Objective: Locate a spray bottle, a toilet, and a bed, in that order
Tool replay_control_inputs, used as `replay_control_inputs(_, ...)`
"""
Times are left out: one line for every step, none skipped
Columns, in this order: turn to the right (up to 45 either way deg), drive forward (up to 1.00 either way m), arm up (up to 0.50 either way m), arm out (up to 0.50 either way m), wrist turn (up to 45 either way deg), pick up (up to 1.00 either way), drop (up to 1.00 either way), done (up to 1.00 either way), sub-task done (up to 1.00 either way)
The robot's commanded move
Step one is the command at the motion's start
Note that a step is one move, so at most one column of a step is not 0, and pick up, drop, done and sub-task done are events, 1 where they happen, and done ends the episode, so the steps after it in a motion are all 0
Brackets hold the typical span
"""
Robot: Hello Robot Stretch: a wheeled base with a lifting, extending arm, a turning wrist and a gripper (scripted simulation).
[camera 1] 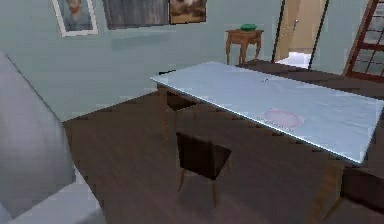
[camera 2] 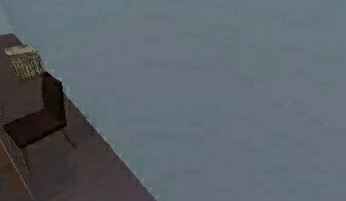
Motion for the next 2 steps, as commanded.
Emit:
replay_control_inputs(0.0, 0.4, 0.0, 0.0, 0.0, 0.0, 0.0, 0.0, 0.0)
replay_control_inputs(3.0, 0.0, 0.0, 0.0, 0.0, 0.0, 0.0, 0.0, 0.0)
